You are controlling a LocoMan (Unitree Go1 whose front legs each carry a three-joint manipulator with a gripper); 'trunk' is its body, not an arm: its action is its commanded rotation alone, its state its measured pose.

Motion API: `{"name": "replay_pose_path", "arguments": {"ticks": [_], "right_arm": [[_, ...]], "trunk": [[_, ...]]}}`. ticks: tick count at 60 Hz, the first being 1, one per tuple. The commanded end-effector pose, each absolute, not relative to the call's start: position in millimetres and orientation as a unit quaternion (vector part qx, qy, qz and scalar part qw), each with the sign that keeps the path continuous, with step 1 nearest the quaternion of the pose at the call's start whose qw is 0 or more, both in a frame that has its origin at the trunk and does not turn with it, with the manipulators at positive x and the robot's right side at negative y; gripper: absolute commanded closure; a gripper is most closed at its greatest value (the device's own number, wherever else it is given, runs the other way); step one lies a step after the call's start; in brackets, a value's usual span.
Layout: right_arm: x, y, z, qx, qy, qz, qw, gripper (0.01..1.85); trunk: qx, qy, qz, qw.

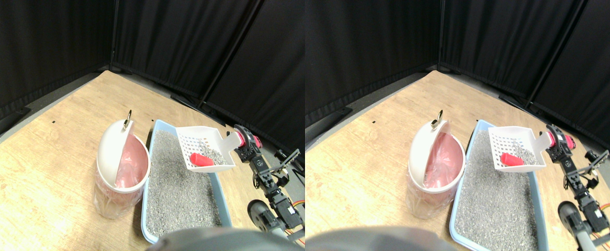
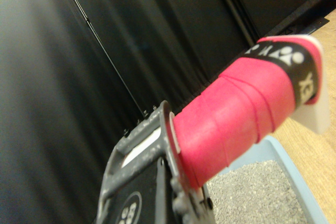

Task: Scoop (unimanual)

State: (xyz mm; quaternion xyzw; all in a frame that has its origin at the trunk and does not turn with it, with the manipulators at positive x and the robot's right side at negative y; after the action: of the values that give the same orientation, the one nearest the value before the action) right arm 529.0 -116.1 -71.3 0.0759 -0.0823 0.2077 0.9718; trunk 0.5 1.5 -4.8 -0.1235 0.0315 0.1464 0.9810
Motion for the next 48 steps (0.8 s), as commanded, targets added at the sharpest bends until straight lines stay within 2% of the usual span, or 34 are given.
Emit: {"name": "replay_pose_path", "arguments": {"ticks": [1,19,43,48], "right_arm": [[524,-111,-60,0.093,-0.098,0.217,0.967,1.81],[531,-100,-63,0.086,-0.08,0.243,0.963,1.81],[540,-83,-61,0.06,-0.033,0.25,0.966,1.81],[545,-79,-59,0.045,-0.026,0.267,0.962,1.81]], "trunk": [[-0.123,0.029,0.164,0.9784],[-0.13,0.031,0.181,0.9743],[-0.138,0.034,0.198,0.9698],[-0.141,0.034,0.2,0.969]]}}
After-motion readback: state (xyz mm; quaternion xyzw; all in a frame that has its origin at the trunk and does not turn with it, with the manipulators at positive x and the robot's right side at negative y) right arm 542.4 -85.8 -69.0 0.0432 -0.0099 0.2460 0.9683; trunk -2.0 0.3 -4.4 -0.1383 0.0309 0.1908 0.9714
